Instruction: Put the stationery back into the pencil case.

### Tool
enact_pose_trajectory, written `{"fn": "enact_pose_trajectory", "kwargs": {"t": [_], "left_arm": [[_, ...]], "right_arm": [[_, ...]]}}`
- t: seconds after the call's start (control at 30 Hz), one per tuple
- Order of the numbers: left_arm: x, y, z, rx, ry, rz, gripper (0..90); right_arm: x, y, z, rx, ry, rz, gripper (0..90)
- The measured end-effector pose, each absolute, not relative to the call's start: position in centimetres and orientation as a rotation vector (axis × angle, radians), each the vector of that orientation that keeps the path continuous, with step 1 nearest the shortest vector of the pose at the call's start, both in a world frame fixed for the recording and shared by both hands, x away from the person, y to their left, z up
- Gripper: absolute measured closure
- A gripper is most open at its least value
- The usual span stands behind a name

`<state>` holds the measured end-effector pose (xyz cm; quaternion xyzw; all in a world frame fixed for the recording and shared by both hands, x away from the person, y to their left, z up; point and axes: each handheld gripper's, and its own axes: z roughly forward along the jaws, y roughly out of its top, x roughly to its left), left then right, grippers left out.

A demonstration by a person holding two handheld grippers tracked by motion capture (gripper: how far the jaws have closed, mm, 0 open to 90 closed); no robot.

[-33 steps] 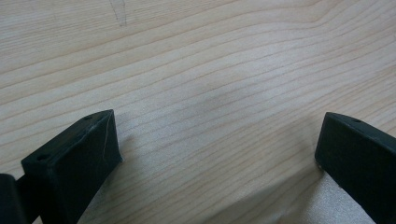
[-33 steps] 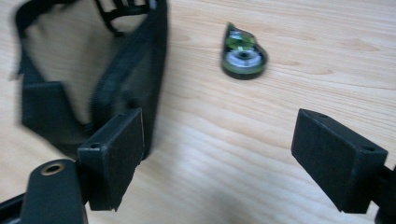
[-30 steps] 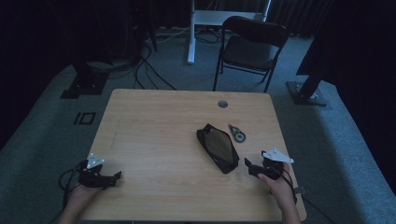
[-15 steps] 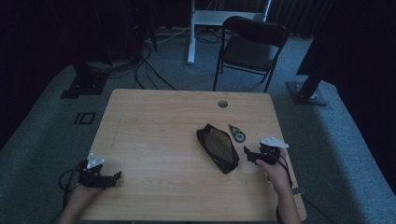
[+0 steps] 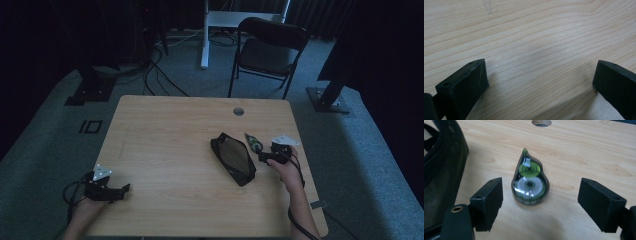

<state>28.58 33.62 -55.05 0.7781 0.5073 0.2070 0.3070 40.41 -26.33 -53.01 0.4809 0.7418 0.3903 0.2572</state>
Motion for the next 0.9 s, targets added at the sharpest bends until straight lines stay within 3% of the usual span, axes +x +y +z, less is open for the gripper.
{"fn": "enact_pose_trajectory", "kwargs": {"t": [0.47,0.9], "left_arm": [[28.6,33.6,-55.0,2.058,1.342,0.548,0.0],[28.6,33.6,-55.0,2.058,1.342,0.548,0.0]], "right_arm": [[43.4,-24.4,-54.2,1.297,2.064,1.016,20.9],[45.2,-23.3,-54.9,1.302,2.110,0.961,27.7]]}}
